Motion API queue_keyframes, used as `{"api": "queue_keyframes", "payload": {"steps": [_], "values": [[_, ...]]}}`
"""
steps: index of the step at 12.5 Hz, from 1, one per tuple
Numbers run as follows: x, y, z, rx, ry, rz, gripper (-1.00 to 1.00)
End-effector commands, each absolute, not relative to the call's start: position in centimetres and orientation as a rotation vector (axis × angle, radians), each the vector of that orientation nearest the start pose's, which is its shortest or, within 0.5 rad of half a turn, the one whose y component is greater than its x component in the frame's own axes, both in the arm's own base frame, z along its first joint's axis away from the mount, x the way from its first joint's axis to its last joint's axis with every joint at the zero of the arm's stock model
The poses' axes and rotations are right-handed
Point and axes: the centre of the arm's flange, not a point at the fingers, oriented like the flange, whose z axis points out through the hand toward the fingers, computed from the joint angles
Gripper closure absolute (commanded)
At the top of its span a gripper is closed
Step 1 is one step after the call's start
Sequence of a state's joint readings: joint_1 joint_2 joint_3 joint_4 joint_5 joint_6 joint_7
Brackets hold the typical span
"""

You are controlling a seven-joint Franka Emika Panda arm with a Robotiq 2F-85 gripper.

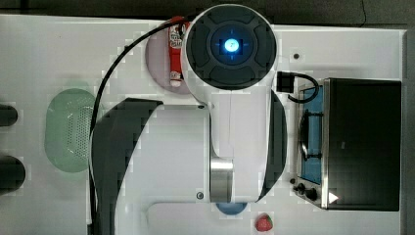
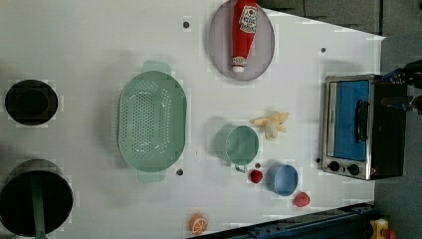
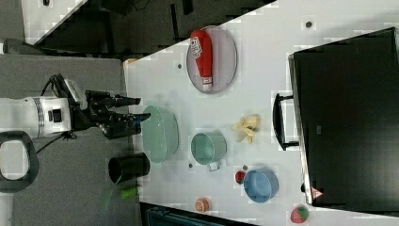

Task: Pick banana from table and place on oven.

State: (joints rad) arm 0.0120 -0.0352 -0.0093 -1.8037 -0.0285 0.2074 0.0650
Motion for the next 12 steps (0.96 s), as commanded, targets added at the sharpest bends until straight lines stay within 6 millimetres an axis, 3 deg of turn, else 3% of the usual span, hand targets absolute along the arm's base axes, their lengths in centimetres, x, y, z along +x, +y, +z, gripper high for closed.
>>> {"api": "queue_keyframes", "payload": {"steps": [1,3,6,8,12], "values": [[41.3,-3.1,61.6,-2.846,1.35,-0.059,-0.59],[41.3,-3.2,61.6,-2.846,1.351,-0.058,-0.99],[42.3,-3.2,59.8,-2.853,1.352,-0.037,-1.0],[44.0,-3.0,56.6,-2.861,1.346,-0.029,-1.0],[47.4,-2.9,47.0,-2.879,1.34,0.011,-1.0]]}}
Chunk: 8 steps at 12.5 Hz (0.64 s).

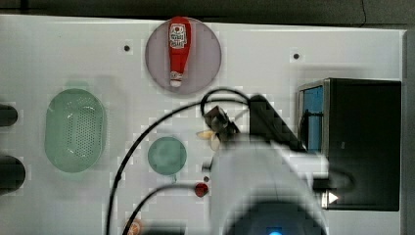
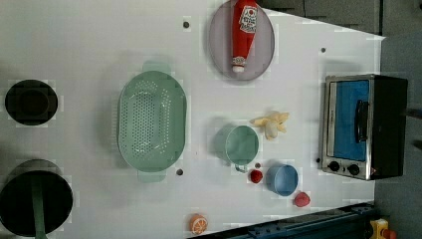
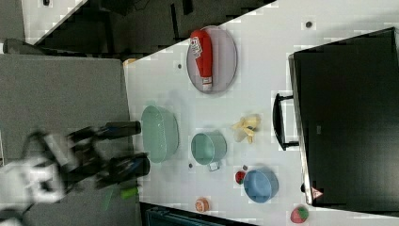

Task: Pick banana from table and place on oven.

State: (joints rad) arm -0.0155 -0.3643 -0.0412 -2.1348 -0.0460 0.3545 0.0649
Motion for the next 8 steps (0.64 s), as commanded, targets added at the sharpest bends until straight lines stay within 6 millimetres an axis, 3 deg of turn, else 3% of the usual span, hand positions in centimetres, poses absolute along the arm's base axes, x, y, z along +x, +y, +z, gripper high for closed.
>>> {"api": "queue_keyframes", "payload": {"steps": [1,4,8], "values": [[48.1,-2.9,44.6,-2.882,1.338,0.016,-1.0],[49.4,-2.9,37.2,-2.889,1.334,0.032,-1.0],[49.4,-2.8,28.5,-2.889,1.323,0.013,-1.0]]}}
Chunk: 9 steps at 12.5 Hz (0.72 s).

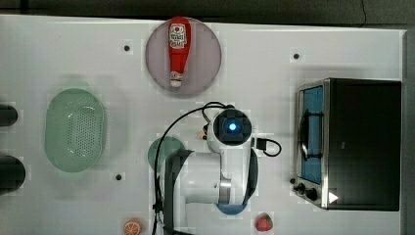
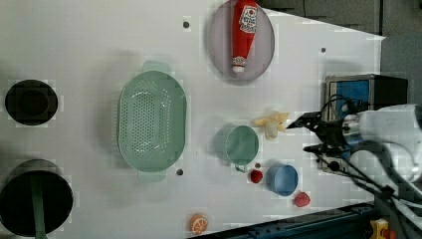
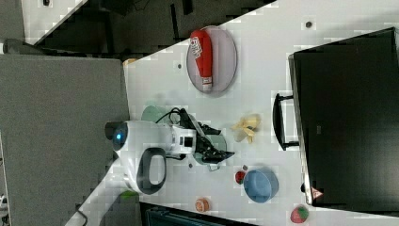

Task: Pick banana from table and place on oven.

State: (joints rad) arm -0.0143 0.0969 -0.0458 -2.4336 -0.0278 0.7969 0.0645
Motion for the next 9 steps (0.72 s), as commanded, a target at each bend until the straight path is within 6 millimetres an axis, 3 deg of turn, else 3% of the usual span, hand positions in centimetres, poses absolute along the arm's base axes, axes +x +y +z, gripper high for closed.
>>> {"api": "queue_keyframes", "payload": {"steps": [1,5,9], "values": [[49.1,-2.8,26.5,-2.889,1.32,0.009,-1.0],[48.1,-2.8,20.4,-2.892,1.319,0.017,-1.0],[47.2,-2.9,16.5,-2.893,1.317,0.019,-1.0]]}}
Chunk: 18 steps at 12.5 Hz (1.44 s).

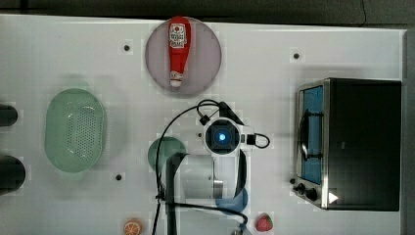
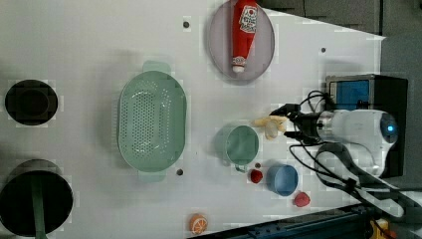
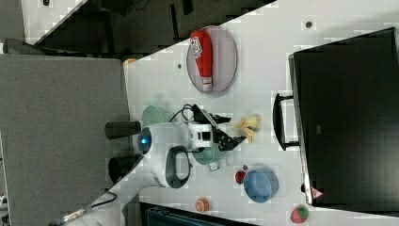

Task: Pick banana from table and place on oven.

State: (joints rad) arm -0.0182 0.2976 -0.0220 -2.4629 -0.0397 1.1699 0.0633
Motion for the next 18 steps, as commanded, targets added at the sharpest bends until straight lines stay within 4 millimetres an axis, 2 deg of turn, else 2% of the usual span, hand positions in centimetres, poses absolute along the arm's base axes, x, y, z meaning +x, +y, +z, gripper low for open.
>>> {"api": "queue_keyframes", "payload": {"steps": [1,5,7,9,10,12,14,18], "values": [[47.3,-2.8,16.0,-2.89,1.315,0.003,-0.92],[47.4,-2.8,15.7,-2.882,1.309,-0.032,0.05],[47.7,-2.7,16.0,-2.877,1.303,-0.054,0.47],[48.0,-2.5,16.9,-2.869,1.295,-0.084,0.47],[48.4,-2.5,18.2,-2.861,1.292,-0.111,0.47],[49.1,-2.3,22.7,-2.847,1.283,-0.157,0.47],[49.1,-2.2,28.7,-2.858,1.289,-0.121,0.47],[48.3,-1.9,44.7,-2.876,1.3,-0.068,0.47]]}}
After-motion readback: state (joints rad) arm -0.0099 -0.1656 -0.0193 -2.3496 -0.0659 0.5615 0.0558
